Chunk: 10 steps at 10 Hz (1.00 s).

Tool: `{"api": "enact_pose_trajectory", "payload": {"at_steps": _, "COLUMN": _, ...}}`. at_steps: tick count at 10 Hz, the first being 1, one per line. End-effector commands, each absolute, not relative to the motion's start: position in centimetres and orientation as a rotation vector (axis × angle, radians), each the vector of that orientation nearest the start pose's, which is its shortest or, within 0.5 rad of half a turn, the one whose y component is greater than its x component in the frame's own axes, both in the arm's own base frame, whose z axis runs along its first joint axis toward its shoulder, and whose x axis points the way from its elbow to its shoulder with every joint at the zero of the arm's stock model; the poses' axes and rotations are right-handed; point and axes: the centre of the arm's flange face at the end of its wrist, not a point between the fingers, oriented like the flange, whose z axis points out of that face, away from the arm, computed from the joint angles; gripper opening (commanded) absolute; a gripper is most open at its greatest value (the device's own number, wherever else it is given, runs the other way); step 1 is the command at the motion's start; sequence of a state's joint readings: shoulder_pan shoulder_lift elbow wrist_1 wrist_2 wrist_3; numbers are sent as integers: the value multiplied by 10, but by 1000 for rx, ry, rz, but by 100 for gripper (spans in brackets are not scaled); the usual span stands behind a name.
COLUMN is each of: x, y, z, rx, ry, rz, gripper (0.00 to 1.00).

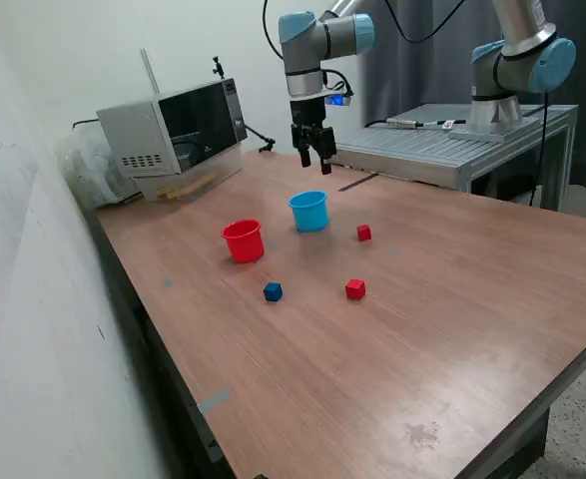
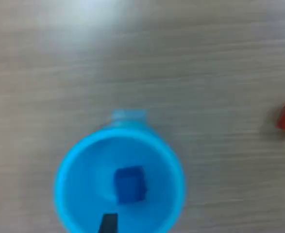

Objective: Place red objects in the red bin, and blue objects in the blue bin.

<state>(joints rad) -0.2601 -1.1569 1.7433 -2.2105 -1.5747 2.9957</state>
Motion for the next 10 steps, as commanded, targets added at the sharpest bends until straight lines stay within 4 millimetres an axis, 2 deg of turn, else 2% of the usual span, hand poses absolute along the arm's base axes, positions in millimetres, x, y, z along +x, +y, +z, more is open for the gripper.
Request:
{"api": "enact_pose_trajectory", "payload": {"at_steps": 1, "x": -599, "y": -15, "z": 233, "rx": -1879, "ry": 2503, "rz": -27, "gripper": 100}}
{"api": "enact_pose_trajectory", "payload": {"at_steps": 2, "x": -597, "y": -28, "z": 230, "rx": -1806, "ry": 2552, "rz": -74, "gripper": 100}}
{"api": "enact_pose_trajectory", "payload": {"at_steps": 4, "x": -597, "y": -66, "z": 228, "rx": -1742, "ry": 2615, "rz": -123, "gripper": 100}}
{"api": "enact_pose_trajectory", "payload": {"at_steps": 5, "x": -596, "y": -89, "z": 214, "rx": -1765, "ry": 2576, "rz": -147, "gripper": 100}}
{"api": "enact_pose_trajectory", "payload": {"at_steps": 6, "x": -598, "y": -97, "z": 193, "rx": -1756, "ry": 2560, "rz": -177, "gripper": 100}}
{"api": "enact_pose_trajectory", "payload": {"at_steps": 8, "x": -607, "y": -96, "z": 166, "rx": -1761, "ry": 2567, "rz": -174, "gripper": 100}}
{"api": "enact_pose_trajectory", "payload": {"at_steps": 10, "x": -612, "y": -88, "z": 159, "rx": -1771, "ry": 2581, "rz": -159, "gripper": 100}}
